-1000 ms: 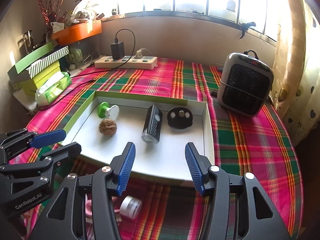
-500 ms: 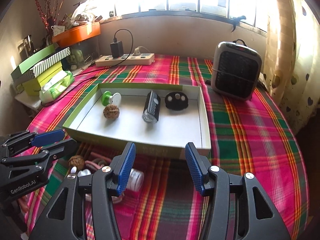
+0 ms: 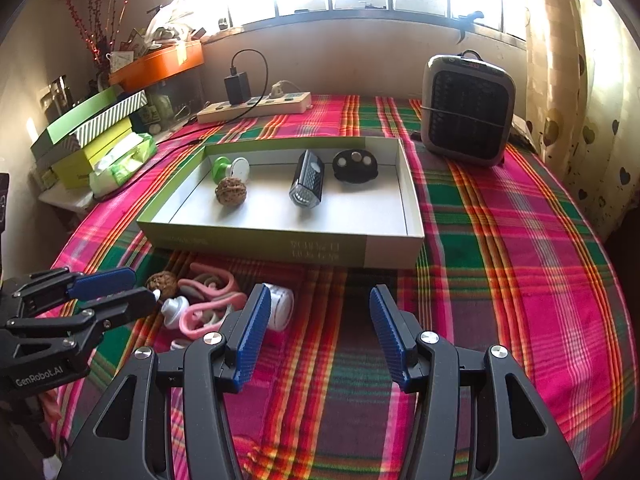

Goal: Organize objects
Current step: 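Withdraw both tools from the box toward the remaining items, then grasp the white lidded jar with the right tool while the left tool grasps the white knob-shaped cap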

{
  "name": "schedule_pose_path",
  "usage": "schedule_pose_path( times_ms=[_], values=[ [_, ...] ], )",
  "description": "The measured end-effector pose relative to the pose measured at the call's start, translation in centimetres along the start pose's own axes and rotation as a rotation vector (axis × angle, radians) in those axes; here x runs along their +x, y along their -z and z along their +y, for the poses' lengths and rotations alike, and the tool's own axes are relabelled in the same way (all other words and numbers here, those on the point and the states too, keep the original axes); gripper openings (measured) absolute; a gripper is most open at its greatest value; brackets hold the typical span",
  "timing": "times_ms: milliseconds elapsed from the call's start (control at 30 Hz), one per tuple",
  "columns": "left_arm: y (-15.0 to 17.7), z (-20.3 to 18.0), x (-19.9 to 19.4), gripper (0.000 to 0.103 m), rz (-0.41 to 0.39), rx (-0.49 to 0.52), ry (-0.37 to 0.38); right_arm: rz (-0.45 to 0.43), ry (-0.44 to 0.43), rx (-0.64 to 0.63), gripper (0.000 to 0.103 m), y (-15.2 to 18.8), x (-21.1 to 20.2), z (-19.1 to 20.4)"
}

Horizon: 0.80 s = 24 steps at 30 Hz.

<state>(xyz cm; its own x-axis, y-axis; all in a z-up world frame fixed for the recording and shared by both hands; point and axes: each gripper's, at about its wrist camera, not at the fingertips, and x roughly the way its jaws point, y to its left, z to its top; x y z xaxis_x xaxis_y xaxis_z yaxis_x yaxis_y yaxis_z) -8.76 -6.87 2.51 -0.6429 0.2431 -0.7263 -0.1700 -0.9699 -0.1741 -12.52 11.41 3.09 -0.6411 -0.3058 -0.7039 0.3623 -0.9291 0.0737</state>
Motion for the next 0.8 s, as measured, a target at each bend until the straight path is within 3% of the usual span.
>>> schedule_pose_path(
  times_ms=[800],
  values=[
    [0.6, -0.4, 1.8, 0.039, 0.065, -0.021, 0.021, 0.06, -0.033, -0.004, 0.06, 0.0, 2.0, 1.0]
  ],
)
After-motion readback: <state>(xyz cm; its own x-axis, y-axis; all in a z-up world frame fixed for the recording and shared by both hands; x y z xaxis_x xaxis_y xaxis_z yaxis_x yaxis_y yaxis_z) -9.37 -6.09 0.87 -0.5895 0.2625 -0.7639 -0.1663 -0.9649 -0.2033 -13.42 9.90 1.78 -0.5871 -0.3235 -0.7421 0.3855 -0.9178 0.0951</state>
